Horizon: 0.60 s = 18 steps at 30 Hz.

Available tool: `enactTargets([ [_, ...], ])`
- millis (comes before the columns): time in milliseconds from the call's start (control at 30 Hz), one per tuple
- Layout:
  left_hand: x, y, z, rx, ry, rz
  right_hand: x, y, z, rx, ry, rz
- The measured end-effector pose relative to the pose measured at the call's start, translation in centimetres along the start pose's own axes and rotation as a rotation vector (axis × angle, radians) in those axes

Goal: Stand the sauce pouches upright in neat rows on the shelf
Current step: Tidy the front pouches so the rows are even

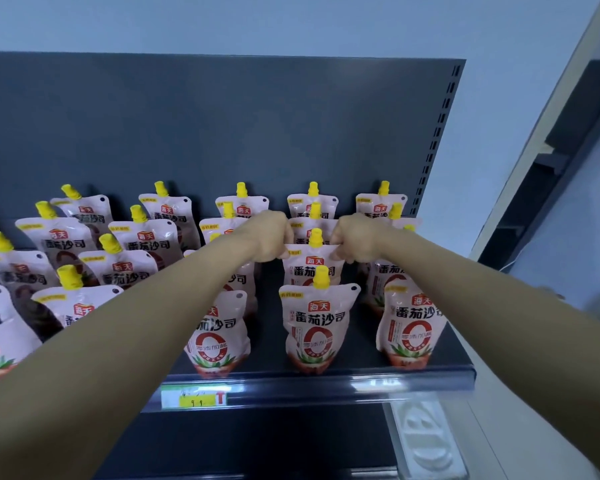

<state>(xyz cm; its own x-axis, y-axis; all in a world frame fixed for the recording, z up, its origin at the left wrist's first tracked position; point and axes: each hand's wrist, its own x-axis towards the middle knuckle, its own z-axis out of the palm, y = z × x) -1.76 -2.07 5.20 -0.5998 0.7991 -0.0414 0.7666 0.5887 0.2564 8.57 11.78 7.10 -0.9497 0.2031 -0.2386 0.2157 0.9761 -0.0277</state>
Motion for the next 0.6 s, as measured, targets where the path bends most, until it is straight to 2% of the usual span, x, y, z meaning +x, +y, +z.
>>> enactTargets([
  [100,-0.2,0.6,-1.1,-0.031,0.002,0.003,-0.8,0.9,-0.9,0.073,0.093,-0.015],
  [200,-0.5,2.7,-2.8,-0.099,0.163,0.082,-2.9,2.4,-3.1,0.185,0.271,0.003],
  [267,-0.9,5.4,-3.2,-0.198,0.211,0.176,-4.4,3.8,-4.4,0.154,0.281,0.024],
  [333,-1.4,8.3,-2.7,-0.256,0.127,0.258,-5.8,5.3,-4.9,0.069,0.107,0.078],
  [433,-1.3,11.5,-0.6,-0.192,-0.053,0.325,-7.7,7.3,-4.1,0.069,-0.218,0.153],
  [533,-0.9,12.9,1.6,-0.111,-0.153,0.334,-8.4,9.0,-2.1,0.136,-0.335,0.159],
  [600,-0.7,13.3,2.4,-0.101,-0.171,0.326,-8.6,9.6,-0.6,0.2,-0.334,0.146],
])
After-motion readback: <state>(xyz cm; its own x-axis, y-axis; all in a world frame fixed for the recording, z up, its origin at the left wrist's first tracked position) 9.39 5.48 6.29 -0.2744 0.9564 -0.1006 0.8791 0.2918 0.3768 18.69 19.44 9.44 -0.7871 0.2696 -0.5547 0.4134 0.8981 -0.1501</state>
